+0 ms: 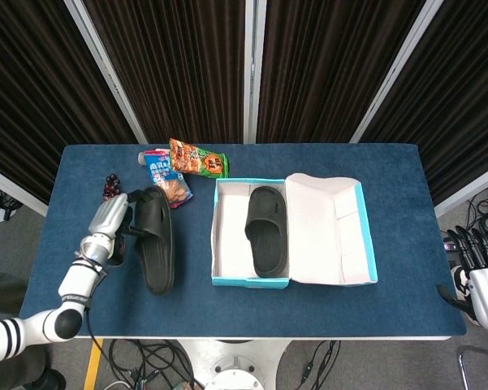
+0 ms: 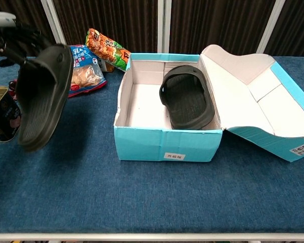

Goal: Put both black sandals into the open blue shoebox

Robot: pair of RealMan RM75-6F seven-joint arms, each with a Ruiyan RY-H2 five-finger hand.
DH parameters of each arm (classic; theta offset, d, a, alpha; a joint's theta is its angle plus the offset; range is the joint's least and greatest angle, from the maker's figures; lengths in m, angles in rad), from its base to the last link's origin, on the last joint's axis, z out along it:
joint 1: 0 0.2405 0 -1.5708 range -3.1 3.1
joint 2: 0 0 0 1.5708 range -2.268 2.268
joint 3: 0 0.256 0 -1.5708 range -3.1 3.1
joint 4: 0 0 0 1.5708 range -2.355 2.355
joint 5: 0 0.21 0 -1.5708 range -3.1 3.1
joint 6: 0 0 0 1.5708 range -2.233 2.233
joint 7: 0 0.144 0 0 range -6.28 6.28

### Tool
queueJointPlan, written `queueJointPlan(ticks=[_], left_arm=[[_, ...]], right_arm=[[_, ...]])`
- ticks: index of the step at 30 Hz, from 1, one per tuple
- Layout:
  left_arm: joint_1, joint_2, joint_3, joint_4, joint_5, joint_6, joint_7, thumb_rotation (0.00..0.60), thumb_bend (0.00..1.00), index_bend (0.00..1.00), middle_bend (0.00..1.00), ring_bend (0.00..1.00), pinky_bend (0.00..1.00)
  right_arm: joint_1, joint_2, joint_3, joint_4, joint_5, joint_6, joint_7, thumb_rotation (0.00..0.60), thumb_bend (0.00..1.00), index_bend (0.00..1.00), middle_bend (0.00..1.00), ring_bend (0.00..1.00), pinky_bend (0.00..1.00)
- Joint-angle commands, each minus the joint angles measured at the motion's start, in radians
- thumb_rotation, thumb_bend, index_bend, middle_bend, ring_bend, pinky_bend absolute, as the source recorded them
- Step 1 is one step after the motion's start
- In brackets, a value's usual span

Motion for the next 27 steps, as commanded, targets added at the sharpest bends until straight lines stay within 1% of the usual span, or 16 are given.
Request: queueJointPlan(ticks=[1,3,4,7,11,15,21,27], left_arm=[[0.028,-0.032,-0.128,0.024,0.131,0.029,-0.241,0.600,0.00,0.51,0.51,0.78,0.84],[0.015,-0.075,-0.156,0.058,0.175,0.016,-0.331,0.600,0.00,0.52,0.51,0.77,0.84],[0.004,-0.106,-0.172,0.084,0.207,0.005,-0.394,0.600,0.00,0.52,0.51,0.77,0.84],[-0.028,-0.196,-0.203,0.164,0.272,-0.004,-0.530,0.600,0.00,0.51,0.51,0.76,0.83],[-0.077,-0.315,-0.214,0.285,0.342,0.009,-0.634,0.600,0.00,0.51,0.50,0.76,0.82],[-0.118,-0.401,-0.200,0.389,0.391,0.013,-0.680,0.600,0.00,0.51,0.50,0.76,0.81],[-0.148,-0.525,-0.138,0.580,0.510,0.117,-0.673,0.600,0.00,0.51,0.50,0.76,0.80],[-0.155,-0.599,-0.099,0.714,0.576,0.195,-0.692,0.600,0.00,0.51,0.51,0.76,0.80]], right_arm=[[-0.002,0.000,-0.001,-0.002,-0.002,0.003,-0.001,0.600,0.06,0.00,0.07,0.00,0.00],[-0.003,0.001,-0.002,-0.004,-0.003,0.005,-0.003,0.600,0.06,0.00,0.07,0.00,0.00],[-0.005,0.001,-0.002,-0.005,-0.002,0.006,-0.004,0.600,0.06,0.00,0.07,0.00,0.00],[-0.009,0.005,-0.004,-0.010,0.000,0.008,-0.008,0.600,0.06,0.00,0.07,0.00,0.00],[-0.015,0.010,-0.004,-0.018,0.005,0.012,-0.015,0.600,0.06,0.00,0.07,0.00,0.00],[-0.018,0.012,-0.005,-0.024,0.009,0.012,-0.020,0.600,0.06,0.00,0.07,0.00,0.00],[-0.023,0.013,-0.006,-0.027,0.016,0.013,-0.022,0.600,0.06,0.00,0.07,0.00,0.00],[-0.024,0.012,-0.005,-0.029,0.017,0.011,-0.023,0.600,0.06,0.00,0.07,0.00,0.00]])
